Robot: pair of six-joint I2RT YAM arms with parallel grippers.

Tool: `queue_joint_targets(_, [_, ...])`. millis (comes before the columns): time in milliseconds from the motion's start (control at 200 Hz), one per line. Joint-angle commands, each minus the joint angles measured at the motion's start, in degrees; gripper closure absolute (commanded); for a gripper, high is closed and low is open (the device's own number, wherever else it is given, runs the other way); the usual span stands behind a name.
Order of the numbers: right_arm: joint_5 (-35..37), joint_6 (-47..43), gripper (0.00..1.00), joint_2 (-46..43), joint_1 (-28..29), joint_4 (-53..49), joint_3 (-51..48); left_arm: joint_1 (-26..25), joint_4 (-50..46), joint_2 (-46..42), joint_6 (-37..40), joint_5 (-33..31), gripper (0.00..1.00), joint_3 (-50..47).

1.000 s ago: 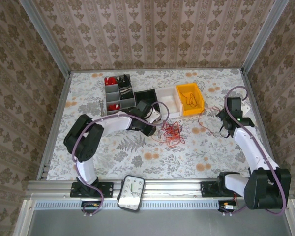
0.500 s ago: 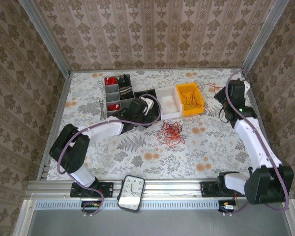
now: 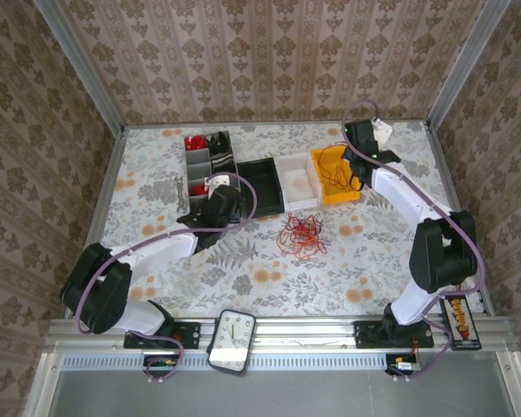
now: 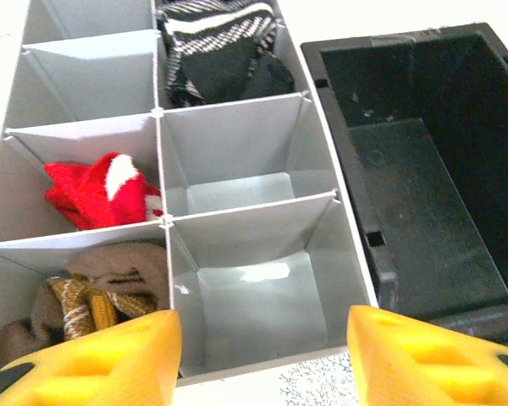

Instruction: Untangle the cables

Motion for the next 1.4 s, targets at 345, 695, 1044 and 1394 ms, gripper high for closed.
queue_joint_targets(345, [7.1, -4.6, 1.00, 6.7, 2.2, -7.7, 4.8, 0.2, 0.4, 0.0, -2.6, -2.9, 0.46, -0.6])
queue_joint_targets(695, [-2.0, -8.9, 1.00, 10.2, 4.6, -6.6, 5.3, -0.3, 1.0, 2.0, 0.2, -0.6, 0.44, 1.2])
queue_joint_targets(1044, [-8.5, -7.3, 1.00, 15.3, 3.8, -7.6, 7.6, -1.1, 1.0, 3.1, 1.8, 0.3, 0.42, 2.2])
queue_joint_targets(1394, [-14.5, -5.8, 0.99, 21.0, 0.5, -7.2, 11.1, -3.7, 1.4, 6.4, 7.6, 1.8, 0.40, 6.3])
